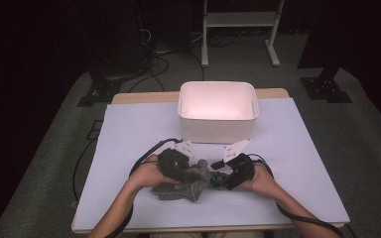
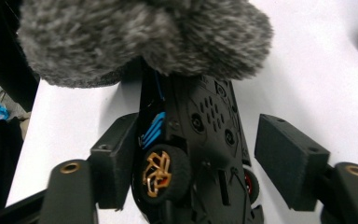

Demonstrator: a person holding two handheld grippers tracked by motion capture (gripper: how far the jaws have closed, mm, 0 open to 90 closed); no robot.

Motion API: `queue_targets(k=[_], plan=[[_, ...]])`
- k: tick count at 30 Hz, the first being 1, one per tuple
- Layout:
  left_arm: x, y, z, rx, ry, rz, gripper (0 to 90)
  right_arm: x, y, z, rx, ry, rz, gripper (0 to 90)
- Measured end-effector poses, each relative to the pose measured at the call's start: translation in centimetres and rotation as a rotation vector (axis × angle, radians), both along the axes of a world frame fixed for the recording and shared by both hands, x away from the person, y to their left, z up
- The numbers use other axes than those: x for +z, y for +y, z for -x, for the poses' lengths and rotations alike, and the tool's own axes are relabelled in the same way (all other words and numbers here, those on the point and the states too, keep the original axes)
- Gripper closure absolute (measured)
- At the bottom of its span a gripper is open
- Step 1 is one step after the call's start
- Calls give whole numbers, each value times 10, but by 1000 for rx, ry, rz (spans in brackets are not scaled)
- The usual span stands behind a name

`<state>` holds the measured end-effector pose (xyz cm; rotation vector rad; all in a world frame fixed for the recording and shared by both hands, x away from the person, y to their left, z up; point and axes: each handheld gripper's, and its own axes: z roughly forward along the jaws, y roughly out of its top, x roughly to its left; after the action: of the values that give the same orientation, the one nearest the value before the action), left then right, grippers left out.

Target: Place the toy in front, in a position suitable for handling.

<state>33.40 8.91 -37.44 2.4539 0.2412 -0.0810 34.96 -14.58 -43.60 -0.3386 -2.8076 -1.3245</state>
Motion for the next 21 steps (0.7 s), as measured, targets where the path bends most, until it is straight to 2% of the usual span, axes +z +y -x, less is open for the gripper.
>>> queue_targets(k=[6, 9, 11, 13, 17, 19, 21], plan=[[-7, 1, 12, -17, 5, 9, 773, -6, 2, 9, 6, -10, 37, 266], [-10, 1, 17, -26, 8, 6, 773, -7, 2, 15, 10, -37, 31, 254], [-13, 1, 20, -29, 10, 5, 772, -6, 3, 17, 13, -37, 40, 250], [-14, 1, 22, -32, 9, 3, 772, -6, 5, 21, 17, -73, 52, 246], [-16, 1, 24, -31, 8, -8, 769, -5, 2, 21, 18, -44, 30, 247], [-17, 2, 25, -27, 7, -4, 769, -4, 0, 21, 0, -56, 41, 214], [-17, 2, 25, -21, 11, -2, 769, -8, -4, 20, -3, -33, 39, 200]])
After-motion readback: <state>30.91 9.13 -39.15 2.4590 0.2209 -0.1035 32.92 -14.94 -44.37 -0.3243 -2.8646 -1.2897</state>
